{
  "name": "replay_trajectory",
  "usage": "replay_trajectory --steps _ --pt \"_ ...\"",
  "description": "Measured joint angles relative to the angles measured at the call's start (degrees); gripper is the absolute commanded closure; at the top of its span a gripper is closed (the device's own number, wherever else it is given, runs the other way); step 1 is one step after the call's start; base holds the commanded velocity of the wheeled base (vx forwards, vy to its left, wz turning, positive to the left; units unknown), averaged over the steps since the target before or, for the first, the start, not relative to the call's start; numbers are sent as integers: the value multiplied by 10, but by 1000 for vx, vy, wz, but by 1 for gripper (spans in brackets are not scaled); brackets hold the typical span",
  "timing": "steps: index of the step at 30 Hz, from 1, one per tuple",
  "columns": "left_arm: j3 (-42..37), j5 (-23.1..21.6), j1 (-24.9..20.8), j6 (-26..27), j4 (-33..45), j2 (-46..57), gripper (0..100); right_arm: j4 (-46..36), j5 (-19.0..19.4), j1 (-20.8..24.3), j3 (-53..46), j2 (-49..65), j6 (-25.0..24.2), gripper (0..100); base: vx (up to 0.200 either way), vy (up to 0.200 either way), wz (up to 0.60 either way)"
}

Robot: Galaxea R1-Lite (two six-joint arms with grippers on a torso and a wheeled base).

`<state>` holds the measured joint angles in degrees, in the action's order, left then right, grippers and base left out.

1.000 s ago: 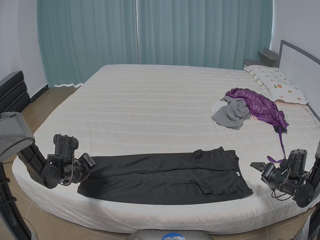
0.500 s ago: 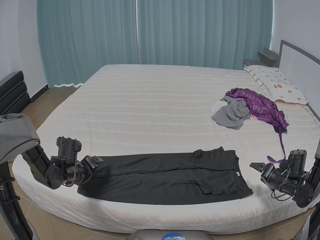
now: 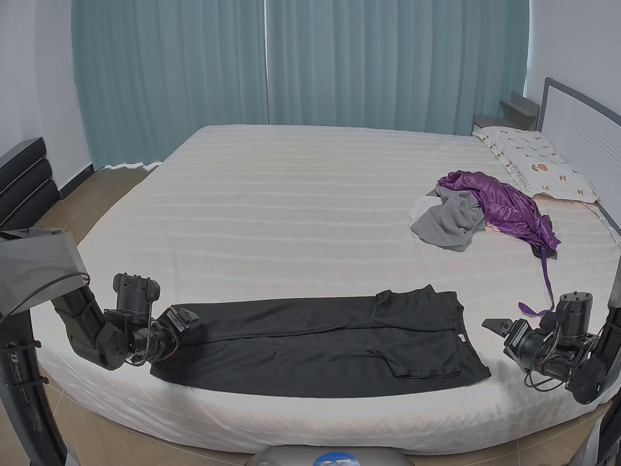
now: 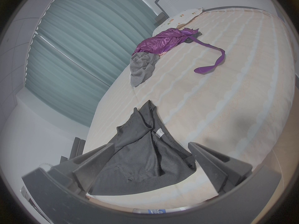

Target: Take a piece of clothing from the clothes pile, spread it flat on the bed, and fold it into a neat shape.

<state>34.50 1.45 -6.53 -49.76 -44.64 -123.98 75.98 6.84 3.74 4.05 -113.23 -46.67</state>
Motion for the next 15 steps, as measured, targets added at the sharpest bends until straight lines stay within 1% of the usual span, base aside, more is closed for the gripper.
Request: replay_trajectory --steps 6,15 --pt "0 0 1 -3 0 -2 100 0 0 1 0 -3 -13 0 0 0 0" --pt "-1 1 1 -5 2 15 100 0 0 19 3 -5 -29 0 0 0 0"
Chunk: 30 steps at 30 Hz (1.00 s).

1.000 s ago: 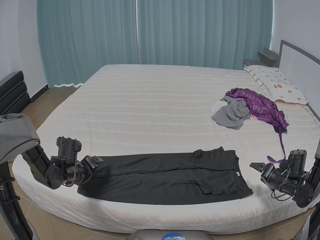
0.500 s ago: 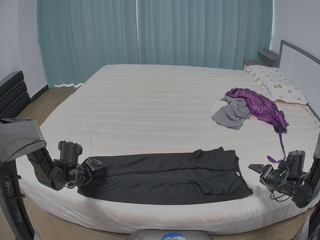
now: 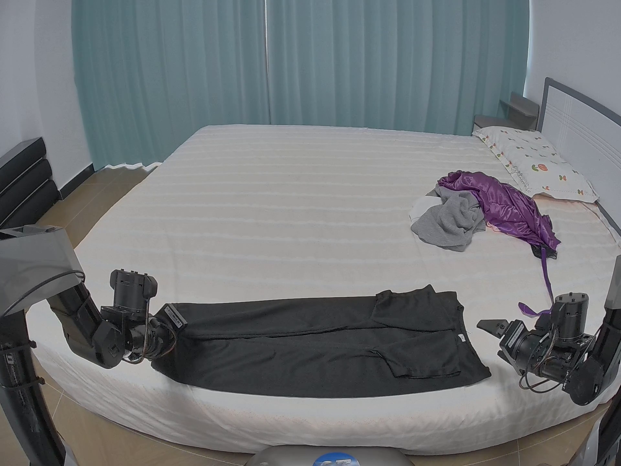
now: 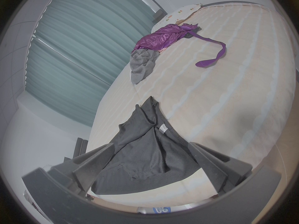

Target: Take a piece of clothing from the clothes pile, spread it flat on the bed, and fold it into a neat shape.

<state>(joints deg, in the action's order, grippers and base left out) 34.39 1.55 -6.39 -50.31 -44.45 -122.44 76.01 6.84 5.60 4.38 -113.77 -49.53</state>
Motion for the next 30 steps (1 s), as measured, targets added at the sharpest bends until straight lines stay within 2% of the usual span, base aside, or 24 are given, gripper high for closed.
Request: replay_trajectory --steps 7,17,30 --pt "0 -1 0 -1 0 16 100 0 1 8 2 -3 -18 0 0 0 0" --pt "-2 -4 0 -2 -1 25 100 -1 0 62 42 -34 -69 0 0 0 0" --pt "-3 -5 1 -2 -3 31 100 -35 -26 66 133 -99 -72 0 0 0 0"
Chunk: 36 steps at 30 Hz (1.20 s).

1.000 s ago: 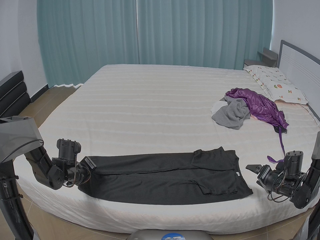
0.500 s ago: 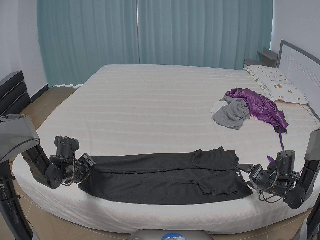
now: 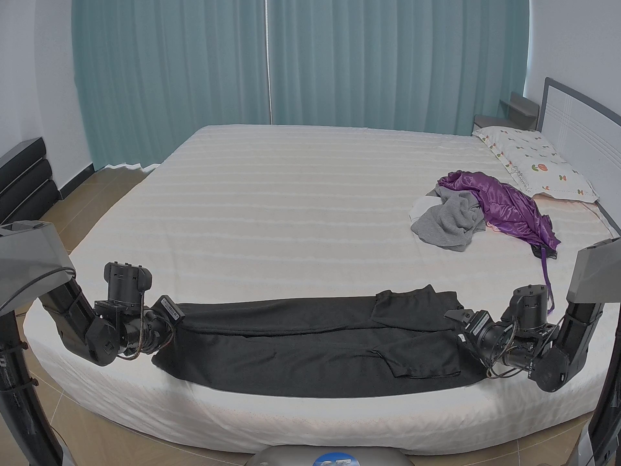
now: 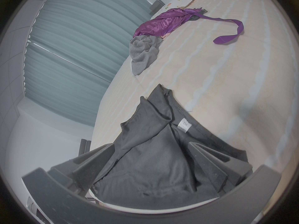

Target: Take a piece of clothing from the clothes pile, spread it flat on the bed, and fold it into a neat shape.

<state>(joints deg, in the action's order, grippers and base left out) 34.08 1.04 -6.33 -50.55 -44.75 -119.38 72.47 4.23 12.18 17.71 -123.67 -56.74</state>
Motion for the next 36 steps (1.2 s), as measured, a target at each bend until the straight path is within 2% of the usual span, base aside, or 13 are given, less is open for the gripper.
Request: replay_trajectory --steps 13,14,20,32,33,36 --pt "-1 0 1 0 0 3 100 -138 -14 -9 155 -55 8 0 0 0 0" --pt "-1 0 1 0 0 3 100 -148 -14 -10 166 -59 9 100 0 0 0" --pt "-1 0 3 0 0 2 100 -166 -21 -11 198 -78 19 100 0 0 0" --pt "1 -2 5 1 -2 -2 100 -171 -21 -22 196 -57 19 100 0 0 0" --pt "1 -2 5 1 -2 -3 0 -171 -21 -22 195 -56 19 100 0 0 0" --pt "2 -4 5 1 -2 -4 0 -171 -20 -22 194 -55 19 100 0 0 0"
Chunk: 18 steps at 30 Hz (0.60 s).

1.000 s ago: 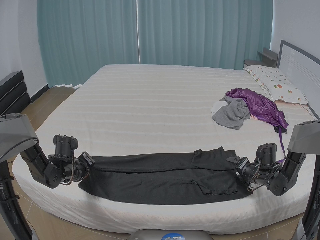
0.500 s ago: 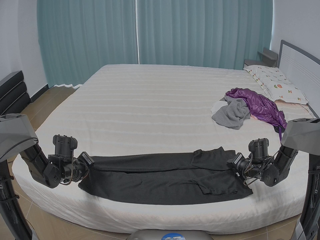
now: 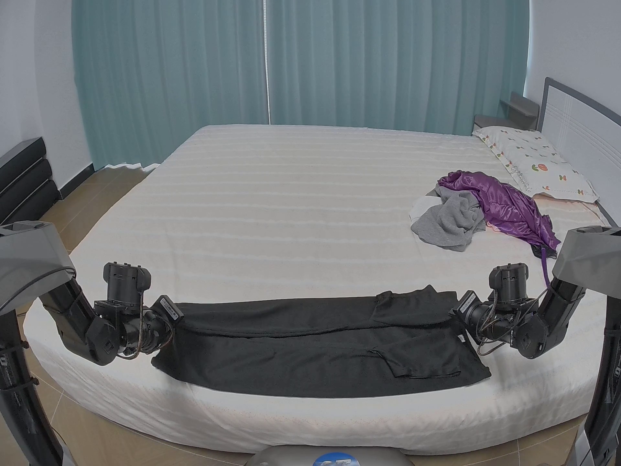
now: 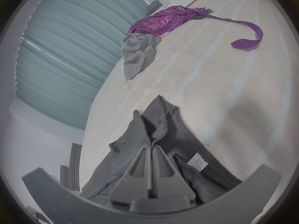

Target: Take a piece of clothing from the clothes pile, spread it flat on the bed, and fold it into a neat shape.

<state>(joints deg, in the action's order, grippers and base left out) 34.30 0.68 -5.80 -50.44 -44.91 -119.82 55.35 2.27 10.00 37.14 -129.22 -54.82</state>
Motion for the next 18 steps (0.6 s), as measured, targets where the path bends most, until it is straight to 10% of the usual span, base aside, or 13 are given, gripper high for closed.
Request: replay_trajectory --steps 1,2,18 --pt "0 0 0 0 0 -1 0 0 0 0 0 0 0 100 0 0 0" --pt "0 0 0 0 0 -1 0 0 0 0 0 0 0 0 0 0 0" --pt "16 -32 25 1 -7 -15 0 2 5 3 1 -3 -5 0 0 0 0"
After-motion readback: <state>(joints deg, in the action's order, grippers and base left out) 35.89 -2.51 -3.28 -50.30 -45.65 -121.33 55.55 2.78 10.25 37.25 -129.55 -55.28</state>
